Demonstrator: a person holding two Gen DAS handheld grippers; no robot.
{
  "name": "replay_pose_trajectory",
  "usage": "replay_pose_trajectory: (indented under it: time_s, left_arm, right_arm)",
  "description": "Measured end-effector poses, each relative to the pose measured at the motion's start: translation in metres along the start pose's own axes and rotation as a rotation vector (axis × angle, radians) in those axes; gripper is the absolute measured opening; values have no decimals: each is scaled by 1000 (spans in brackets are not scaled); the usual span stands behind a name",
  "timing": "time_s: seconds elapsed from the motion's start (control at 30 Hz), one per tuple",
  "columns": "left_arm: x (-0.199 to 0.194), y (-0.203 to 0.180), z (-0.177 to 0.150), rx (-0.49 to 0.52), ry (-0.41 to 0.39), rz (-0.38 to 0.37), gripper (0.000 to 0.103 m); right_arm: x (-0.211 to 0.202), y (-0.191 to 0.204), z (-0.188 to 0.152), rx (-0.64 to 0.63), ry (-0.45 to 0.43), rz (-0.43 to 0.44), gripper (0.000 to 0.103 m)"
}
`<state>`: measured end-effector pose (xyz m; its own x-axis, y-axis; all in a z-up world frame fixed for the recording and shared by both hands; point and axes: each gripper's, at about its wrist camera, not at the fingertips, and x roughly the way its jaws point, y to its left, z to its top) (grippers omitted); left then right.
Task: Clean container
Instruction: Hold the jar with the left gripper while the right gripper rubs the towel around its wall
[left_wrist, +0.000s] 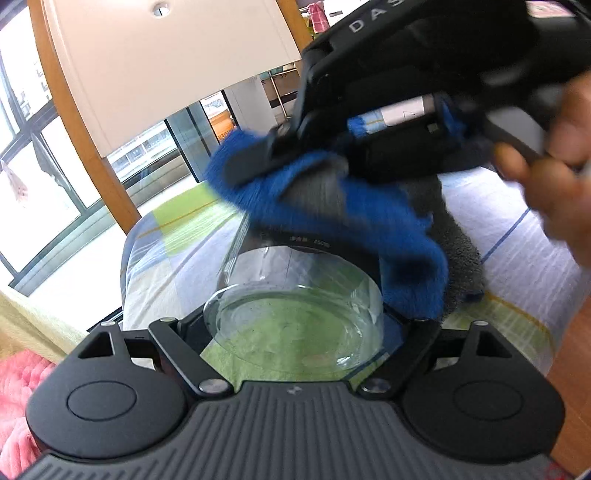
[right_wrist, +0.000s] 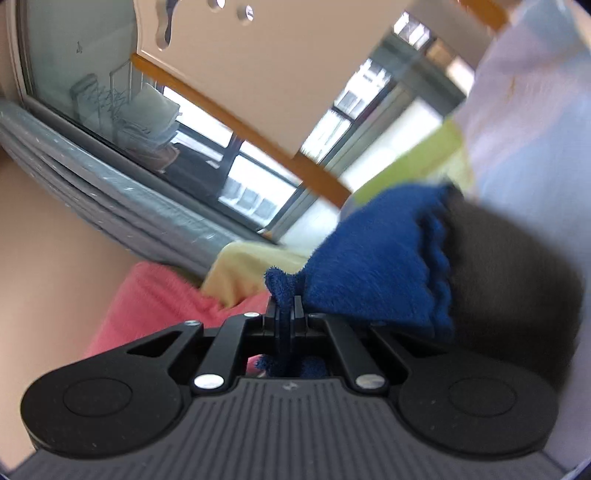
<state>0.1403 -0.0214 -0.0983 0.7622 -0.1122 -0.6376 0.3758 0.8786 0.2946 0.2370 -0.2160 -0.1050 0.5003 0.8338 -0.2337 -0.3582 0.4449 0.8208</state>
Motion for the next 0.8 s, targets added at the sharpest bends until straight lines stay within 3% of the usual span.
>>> replay_pose_trajectory:
  time_s: [0.1,0.27,0.33,0.47,0.57,0.8]
  left_arm:
    - [2,8,1,-34,6,-20,87]
    - [8,43,1,-253,37,-194,88]
    - [10,48,0,-277,44,-224,88]
    - [-9,10,-10,-68,-4,-93,89]
    - [11,-26,-1,88,-36,12,89]
    - [15,-21,-2,75,-25,23,89]
  right_arm:
    - [-2,4,10,-61,-9,-47,0]
    - [-10,5,6,-63,-27,-57,0]
    - [-23,-1,4,-44,-46,-57,0]
    - [-42,3,-3,-53,-78,-99,2]
    - [-49,16,-15,-104,-44,-103,5]
    - [-40,28,-50,-74,70,43,5]
